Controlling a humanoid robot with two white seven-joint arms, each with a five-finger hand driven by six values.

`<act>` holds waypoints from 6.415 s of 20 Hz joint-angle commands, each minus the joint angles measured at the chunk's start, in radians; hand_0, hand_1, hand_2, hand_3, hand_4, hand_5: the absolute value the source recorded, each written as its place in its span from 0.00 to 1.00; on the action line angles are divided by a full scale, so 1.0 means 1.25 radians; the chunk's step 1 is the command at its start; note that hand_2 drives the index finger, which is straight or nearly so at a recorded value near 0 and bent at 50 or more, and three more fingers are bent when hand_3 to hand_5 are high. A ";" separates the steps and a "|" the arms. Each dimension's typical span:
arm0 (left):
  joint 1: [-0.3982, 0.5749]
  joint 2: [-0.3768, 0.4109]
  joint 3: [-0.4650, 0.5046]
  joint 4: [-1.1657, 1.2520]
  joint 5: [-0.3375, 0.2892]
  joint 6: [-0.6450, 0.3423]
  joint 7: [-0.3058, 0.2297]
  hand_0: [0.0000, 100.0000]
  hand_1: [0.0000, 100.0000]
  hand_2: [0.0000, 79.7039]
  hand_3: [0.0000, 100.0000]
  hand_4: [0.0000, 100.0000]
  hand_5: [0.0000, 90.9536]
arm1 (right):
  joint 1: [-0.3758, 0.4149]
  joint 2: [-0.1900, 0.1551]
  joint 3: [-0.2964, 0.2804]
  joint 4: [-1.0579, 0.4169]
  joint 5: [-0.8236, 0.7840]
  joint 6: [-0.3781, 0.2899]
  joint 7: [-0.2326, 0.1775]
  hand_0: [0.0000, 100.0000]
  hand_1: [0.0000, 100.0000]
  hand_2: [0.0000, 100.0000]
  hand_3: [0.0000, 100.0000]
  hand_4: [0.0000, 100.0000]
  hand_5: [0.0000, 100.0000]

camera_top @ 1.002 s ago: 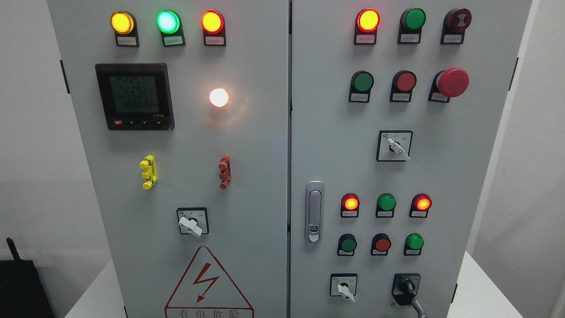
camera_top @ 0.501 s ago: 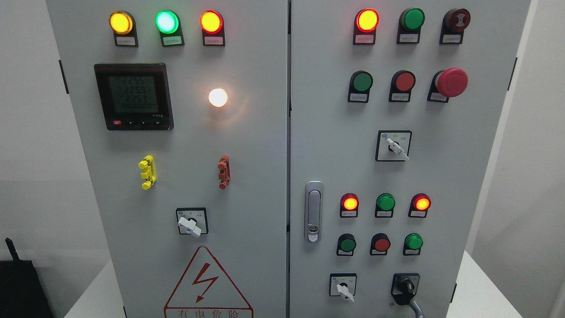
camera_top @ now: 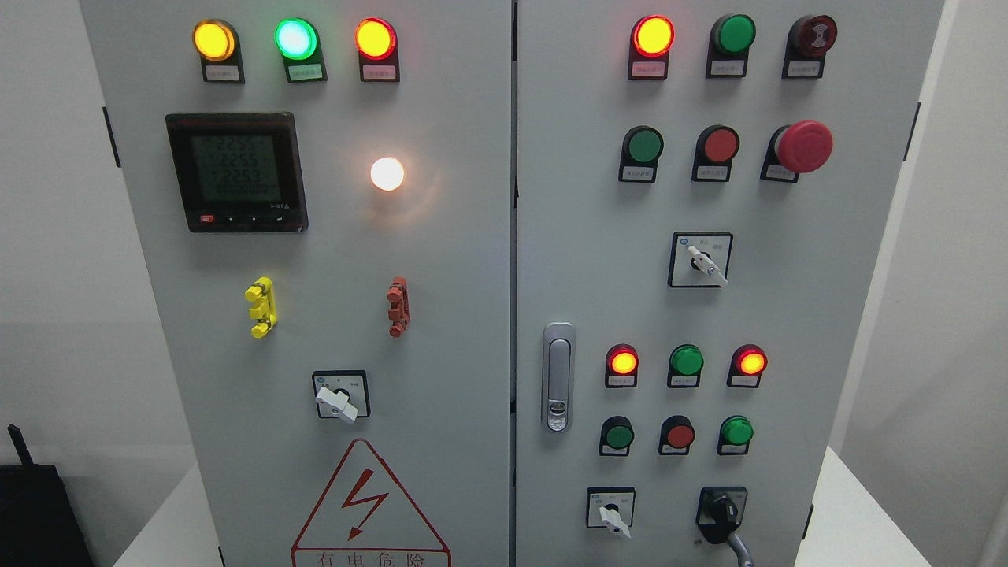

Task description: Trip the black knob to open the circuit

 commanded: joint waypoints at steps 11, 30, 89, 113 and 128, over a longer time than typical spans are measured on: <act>-0.003 0.000 0.001 0.000 0.002 -0.002 0.000 0.12 0.39 0.00 0.00 0.00 0.00 | -0.018 0.004 0.035 -0.020 -0.002 -0.006 0.015 0.00 0.08 0.01 1.00 1.00 0.99; -0.002 -0.001 0.001 0.000 0.002 0.000 0.000 0.12 0.39 0.00 0.00 0.00 0.00 | -0.030 0.005 0.057 -0.021 -0.002 -0.007 0.019 0.00 0.08 0.02 1.00 1.00 0.99; -0.002 0.000 0.001 0.000 0.002 -0.002 0.000 0.12 0.39 0.00 0.00 0.00 0.00 | -0.020 0.012 0.023 -0.030 0.001 -0.015 0.012 0.00 0.10 0.03 1.00 1.00 0.99; -0.003 0.000 0.001 0.000 0.002 0.000 0.000 0.12 0.39 0.00 0.00 0.00 0.00 | -0.009 0.004 -0.009 -0.023 -0.003 -0.015 0.012 0.00 0.10 0.03 1.00 1.00 0.99; -0.003 -0.001 0.001 0.000 0.002 -0.002 0.000 0.12 0.39 0.00 0.00 0.00 0.00 | -0.008 0.002 -0.036 -0.022 -0.006 -0.015 0.012 0.00 0.10 0.03 1.00 1.00 0.98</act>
